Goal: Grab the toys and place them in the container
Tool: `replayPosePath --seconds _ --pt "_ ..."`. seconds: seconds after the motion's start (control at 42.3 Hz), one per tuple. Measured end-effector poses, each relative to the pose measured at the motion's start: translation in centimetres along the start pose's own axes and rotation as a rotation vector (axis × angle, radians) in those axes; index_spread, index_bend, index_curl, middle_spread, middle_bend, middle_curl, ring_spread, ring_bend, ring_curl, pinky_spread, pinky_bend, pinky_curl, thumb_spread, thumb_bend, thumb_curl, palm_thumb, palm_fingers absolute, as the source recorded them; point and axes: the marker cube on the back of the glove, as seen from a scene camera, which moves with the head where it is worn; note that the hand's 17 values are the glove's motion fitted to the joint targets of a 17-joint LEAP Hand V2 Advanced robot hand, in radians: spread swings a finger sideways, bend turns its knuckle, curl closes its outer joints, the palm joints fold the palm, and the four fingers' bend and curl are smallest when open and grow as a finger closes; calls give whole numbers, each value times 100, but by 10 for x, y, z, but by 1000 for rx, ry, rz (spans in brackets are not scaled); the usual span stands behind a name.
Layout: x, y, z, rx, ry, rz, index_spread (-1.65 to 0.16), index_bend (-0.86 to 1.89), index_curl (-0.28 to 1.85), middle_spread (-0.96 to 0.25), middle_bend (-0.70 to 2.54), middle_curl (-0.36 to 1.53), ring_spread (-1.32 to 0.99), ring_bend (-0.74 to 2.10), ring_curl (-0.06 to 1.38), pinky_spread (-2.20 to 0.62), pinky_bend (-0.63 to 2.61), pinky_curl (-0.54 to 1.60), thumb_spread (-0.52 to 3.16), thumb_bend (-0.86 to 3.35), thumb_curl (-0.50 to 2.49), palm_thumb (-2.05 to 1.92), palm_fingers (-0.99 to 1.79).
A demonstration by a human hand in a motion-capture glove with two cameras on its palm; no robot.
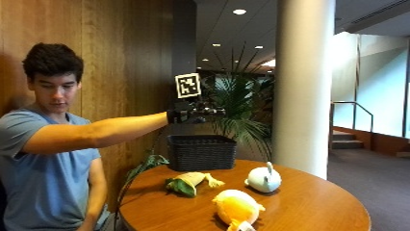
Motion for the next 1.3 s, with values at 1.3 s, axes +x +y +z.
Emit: replayPosePath --seconds 1.3 --pt "-22 45 91 -225 -105 17 -26 11 23 -1 16 28 -10 19 17 0 92 38 129 -5 10 -7 -9"
